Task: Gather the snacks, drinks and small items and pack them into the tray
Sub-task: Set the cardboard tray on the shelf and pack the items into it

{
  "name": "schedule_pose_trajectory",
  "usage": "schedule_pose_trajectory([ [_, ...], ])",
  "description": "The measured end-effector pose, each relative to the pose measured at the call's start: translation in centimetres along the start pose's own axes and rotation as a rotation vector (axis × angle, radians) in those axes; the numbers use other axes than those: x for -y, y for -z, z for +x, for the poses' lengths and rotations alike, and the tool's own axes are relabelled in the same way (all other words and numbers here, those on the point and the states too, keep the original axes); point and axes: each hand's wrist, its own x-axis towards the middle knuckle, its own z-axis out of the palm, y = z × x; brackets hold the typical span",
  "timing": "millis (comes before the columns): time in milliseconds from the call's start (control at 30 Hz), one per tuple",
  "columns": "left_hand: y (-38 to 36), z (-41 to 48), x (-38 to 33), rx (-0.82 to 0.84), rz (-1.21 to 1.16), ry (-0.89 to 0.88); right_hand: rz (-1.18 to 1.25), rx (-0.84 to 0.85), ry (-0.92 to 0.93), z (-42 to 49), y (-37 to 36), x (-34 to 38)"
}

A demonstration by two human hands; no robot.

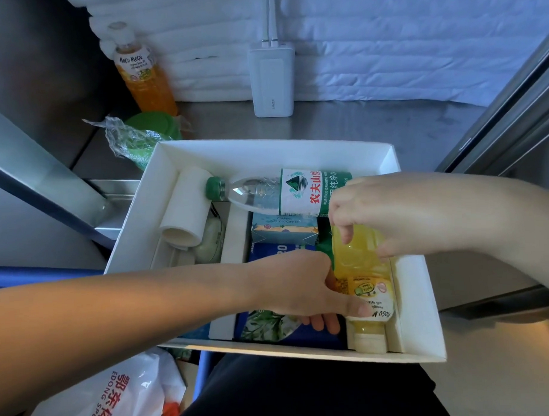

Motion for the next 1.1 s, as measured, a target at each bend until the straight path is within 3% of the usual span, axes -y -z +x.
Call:
schedule_pose_trajectory([
  [133, 0.6, -0.7, -0.4, -0.065, 0.254, -0.019, 0.106, 0.005, -0.004, -0.4, 0.6, -0.4],
  [200, 1.9, -1.8, -0.5, -0.19, 0.398, -0.064, 0.205, -0.096, -0.031, -0.9, 1.3, -1.1],
  [333, 6.1, -4.5, 0.2, -0.682, 0.518, -0.181, 0.264, -0.46, -0.143, -0.7, 2.3, -2.7],
  [400, 8.3, -5.5, 1.3, -0.935, 0.57, -0.206, 0.257, -0.565, -0.167, 0.4, 2.5, -3.1],
  [467, 10.2, -6.1, 2.8, -1.073, 0.576, -0.207, 0.241, -0.621, -0.172, 1.9, 3.0, -3.3],
  [667, 14.3, -6.9, 5.9, -1.264, 0.608, -0.192, 0.251, -0.754, -0.104, 7.9, 5.8, -3.6],
  [933, 21.5, -7.0, 9.4, -1.526, 0.474, 0.108, 0.17, -0.793, -0.142, 13.7, 5.6, -2.9],
  [1100, 25.3, -6.6, 10.9, -1.462, 0.441, 0.221, 0.189, -0.803, -0.134, 13.8, 4.7, -3.3],
])
